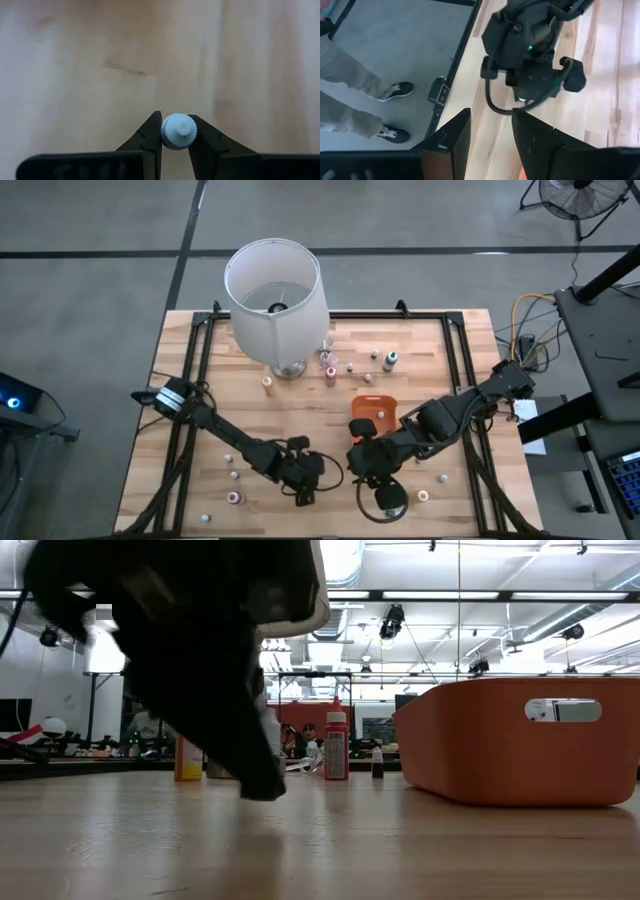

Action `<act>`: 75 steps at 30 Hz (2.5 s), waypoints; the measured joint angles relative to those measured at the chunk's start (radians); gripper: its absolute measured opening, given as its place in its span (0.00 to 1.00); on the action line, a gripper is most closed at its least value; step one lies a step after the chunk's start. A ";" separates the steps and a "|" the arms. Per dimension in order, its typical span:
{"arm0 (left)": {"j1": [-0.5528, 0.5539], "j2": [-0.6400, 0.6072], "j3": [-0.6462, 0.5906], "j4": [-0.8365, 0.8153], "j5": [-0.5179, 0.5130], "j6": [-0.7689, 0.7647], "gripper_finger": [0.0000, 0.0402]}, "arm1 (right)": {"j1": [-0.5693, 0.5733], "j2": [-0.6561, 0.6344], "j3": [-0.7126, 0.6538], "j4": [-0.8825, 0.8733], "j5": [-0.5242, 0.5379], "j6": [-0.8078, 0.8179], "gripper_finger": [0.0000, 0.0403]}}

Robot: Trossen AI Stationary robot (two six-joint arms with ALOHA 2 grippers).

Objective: Pick & Place food coloring
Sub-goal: Put the small food coloring bottle into the orange bin

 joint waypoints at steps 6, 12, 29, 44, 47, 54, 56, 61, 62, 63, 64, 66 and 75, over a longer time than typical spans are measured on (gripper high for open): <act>0.041 0.001 -0.011 0.000 0.027 -0.003 0.12 | 0.001 -0.017 0.000 0.001 0.019 -0.001 0.34; 0.071 0.003 -0.011 0.000 0.036 -0.003 0.18 | 0.001 -0.022 0.000 0.001 0.021 0.004 0.37; 0.078 -0.020 -0.012 -0.051 0.044 -0.006 0.43 | 0.001 -0.023 0.000 -0.001 0.021 -0.008 0.41; 0.023 -0.243 -0.012 -0.217 -0.011 -0.051 0.51 | 0.000 -0.029 0.000 -0.101 0.125 0.018 0.42; -0.006 -0.295 -0.012 -0.259 -0.079 -0.071 0.51 | 0.000 -0.029 -0.003 -0.095 0.145 0.024 0.42; -0.083 -0.415 -0.012 -0.345 -0.237 -0.131 0.51 | -0.004 -0.030 -0.069 -0.036 0.203 0.024 0.42; -0.100 -0.443 -0.012 -0.352 -0.262 -0.143 0.51 | -0.009 -0.030 -0.099 0.003 0.203 0.020 0.42; -0.156 -0.515 -0.012 -0.400 -0.348 -0.209 0.51 | -0.028 -0.029 -0.188 0.106 0.202 -0.004 0.42; -0.172 -0.528 -0.012 -0.415 -0.372 -0.224 0.51 | -0.035 -0.029 -0.205 0.125 0.196 -0.005 0.42; -0.189 -0.540 -0.013 -0.428 -0.401 -0.239 0.51 | -0.041 -0.029 -0.222 0.146 0.191 -0.009 0.42; -0.205 -0.551 -0.013 -0.435 -0.432 -0.255 0.51 | -0.049 -0.029 -0.240 0.164 0.178 -0.015 0.42; -0.231 -0.570 -0.013 -0.448 -0.500 -0.287 0.51 | -0.063 -0.029 -0.279 0.198 0.166 -0.018 0.42; -0.298 -0.590 -0.013 -0.483 -0.595 -0.423 0.51 | -0.139 0.035 -0.351 0.318 0.097 0.018 0.41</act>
